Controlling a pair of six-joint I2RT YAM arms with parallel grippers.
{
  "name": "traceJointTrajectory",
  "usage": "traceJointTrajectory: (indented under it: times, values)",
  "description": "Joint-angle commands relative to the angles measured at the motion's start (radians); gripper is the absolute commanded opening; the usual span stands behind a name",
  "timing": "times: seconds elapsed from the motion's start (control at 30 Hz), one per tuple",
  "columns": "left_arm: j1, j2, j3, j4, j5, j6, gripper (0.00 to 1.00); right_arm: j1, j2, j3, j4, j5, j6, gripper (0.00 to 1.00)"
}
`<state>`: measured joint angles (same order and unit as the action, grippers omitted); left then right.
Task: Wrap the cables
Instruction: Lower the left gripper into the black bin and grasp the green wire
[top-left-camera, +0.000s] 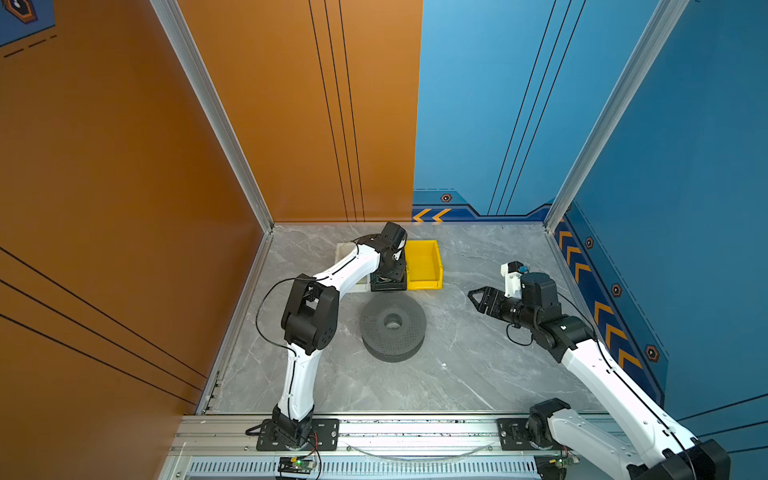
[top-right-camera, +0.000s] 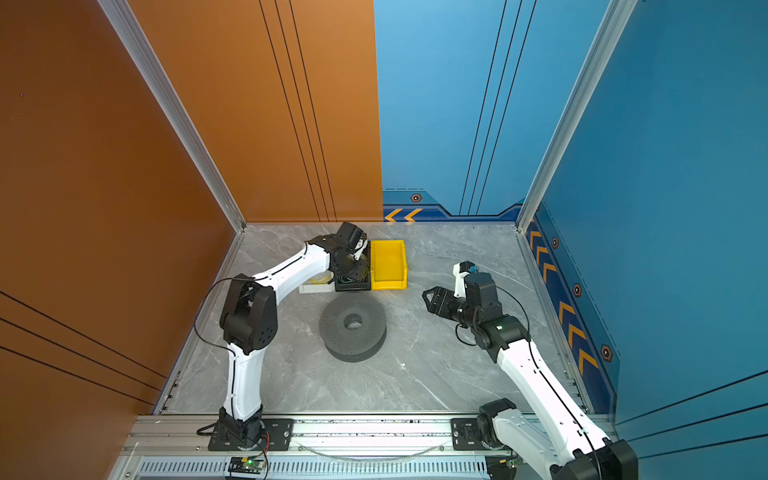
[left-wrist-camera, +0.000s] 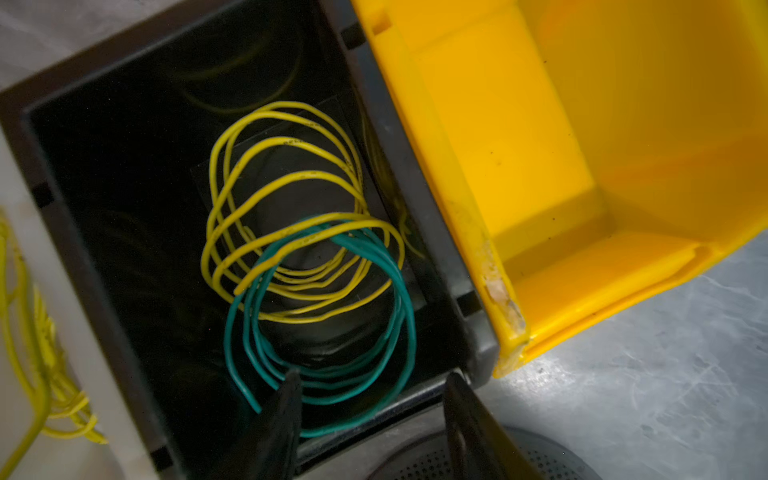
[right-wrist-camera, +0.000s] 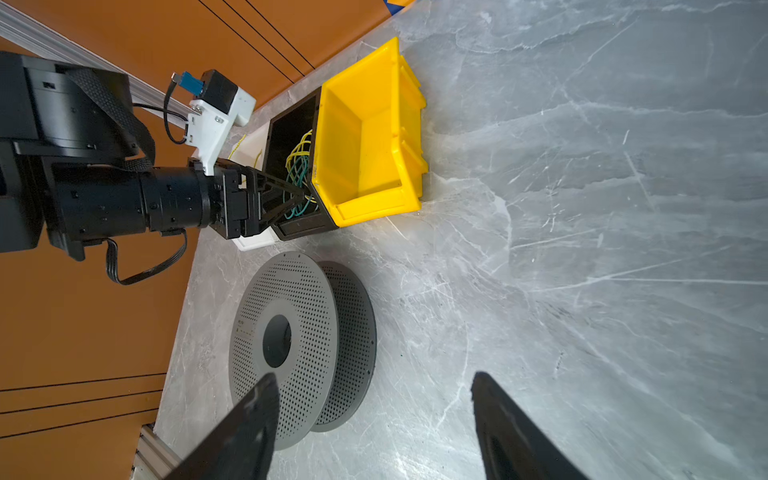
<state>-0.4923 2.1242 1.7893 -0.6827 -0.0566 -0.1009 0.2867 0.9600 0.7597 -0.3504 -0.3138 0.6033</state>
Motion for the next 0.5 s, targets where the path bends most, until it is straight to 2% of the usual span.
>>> traceJointTrajectory:
  times: [0.0,0.1,0.33,0.47]
  values:
    - [0.001,0.043,0.052,-0.043,-0.041,0.023,0.55,-0.017,-0.019,-0.016,-0.021,-0.025,-0.020,0.74]
    - [0.001,0.069,0.076,-0.047,-0.037,0.025,0.54,-0.031,-0.021,-0.021,-0.021,-0.032,-0.020,0.73]
    - [0.003,0.110,0.108,-0.054,-0.042,0.030,0.44,-0.050,-0.018,-0.033,-0.019,-0.034,-0.024,0.73]
    - [0.006,0.109,0.106,-0.054,-0.052,0.024,0.30,-0.054,-0.014,-0.032,-0.019,-0.031,-0.022,0.72]
